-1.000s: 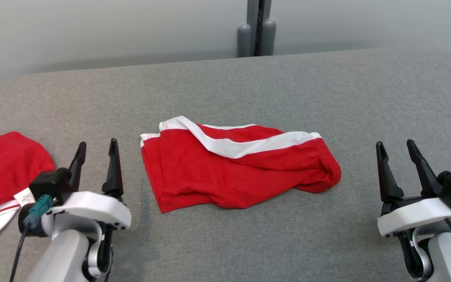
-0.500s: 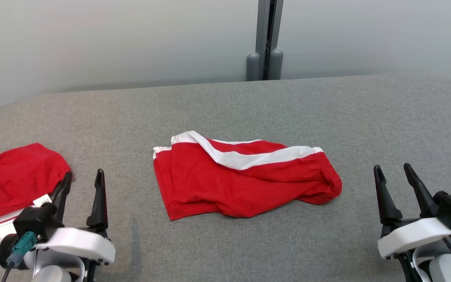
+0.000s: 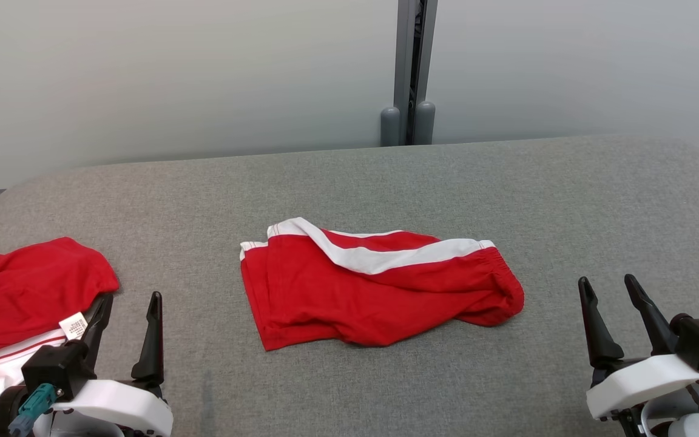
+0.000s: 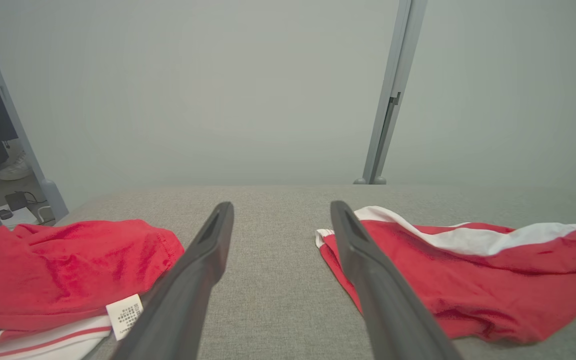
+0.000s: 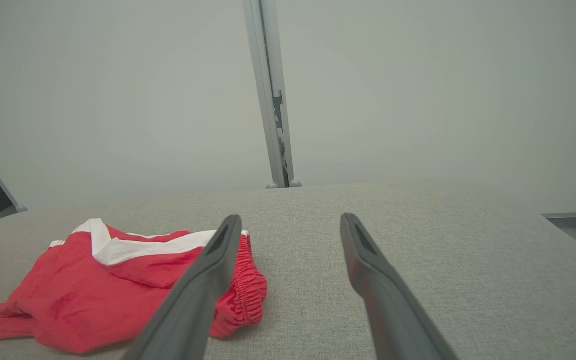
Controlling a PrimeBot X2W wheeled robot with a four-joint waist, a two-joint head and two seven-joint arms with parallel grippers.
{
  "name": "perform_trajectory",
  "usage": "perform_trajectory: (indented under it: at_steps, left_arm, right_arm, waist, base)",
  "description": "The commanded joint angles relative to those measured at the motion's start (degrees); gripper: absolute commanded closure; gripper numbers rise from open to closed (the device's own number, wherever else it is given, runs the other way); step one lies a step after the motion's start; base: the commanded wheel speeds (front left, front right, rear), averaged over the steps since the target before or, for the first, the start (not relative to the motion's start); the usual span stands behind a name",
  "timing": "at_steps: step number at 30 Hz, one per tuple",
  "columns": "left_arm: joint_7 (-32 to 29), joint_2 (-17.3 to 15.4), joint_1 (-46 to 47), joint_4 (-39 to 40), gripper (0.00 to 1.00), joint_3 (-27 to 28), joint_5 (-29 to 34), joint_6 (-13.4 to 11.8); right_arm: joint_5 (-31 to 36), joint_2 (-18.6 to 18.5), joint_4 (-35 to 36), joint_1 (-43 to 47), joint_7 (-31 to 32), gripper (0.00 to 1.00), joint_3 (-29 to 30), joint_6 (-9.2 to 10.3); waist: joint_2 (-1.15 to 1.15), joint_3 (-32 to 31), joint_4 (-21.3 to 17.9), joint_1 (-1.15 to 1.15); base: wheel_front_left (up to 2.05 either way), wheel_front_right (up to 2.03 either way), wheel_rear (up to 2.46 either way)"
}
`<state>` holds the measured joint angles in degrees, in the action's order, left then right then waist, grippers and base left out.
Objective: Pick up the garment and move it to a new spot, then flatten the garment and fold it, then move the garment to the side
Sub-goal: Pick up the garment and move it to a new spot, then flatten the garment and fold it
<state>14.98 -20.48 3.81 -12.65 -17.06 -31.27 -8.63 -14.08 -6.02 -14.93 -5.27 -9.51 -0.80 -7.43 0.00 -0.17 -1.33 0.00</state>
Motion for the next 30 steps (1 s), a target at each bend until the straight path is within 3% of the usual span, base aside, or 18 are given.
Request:
perform_trajectory:
  at_steps: [1,22,30]
  left_arm:
    - [0.21,-0.16,-0.11,0.03,0.00,0.17,-0.18,-0.08]
    - [0.11,0.48,2.55,-0.81,0.00,-0.26,-0.64,-0.42]
    - [-2.28,2.55,11.06,-1.70,0.00,-3.47,0.76,1.53]
  right_arm:
    - [0.23,-0.28,0.56,0.46,0.34,0.00,0.17,-0.11]
    - [-0.04,-0.25,1.90,0.16,1.28,0.00,0.59,-0.11]
    - [-0.04,-0.50,3.17,-2.26,1.52,0.00,0.63,-0.11]
  waist:
    - [0.00,0.01,0.06,0.00]
    - [0.00,2.11,0.89,0.00]
    - [0.00,6.10,1.15,0.00]
  base:
    - [0.00,0.00,0.00]
    - [0.00,0.00,0.00]
    - [0.00,0.00,0.00]
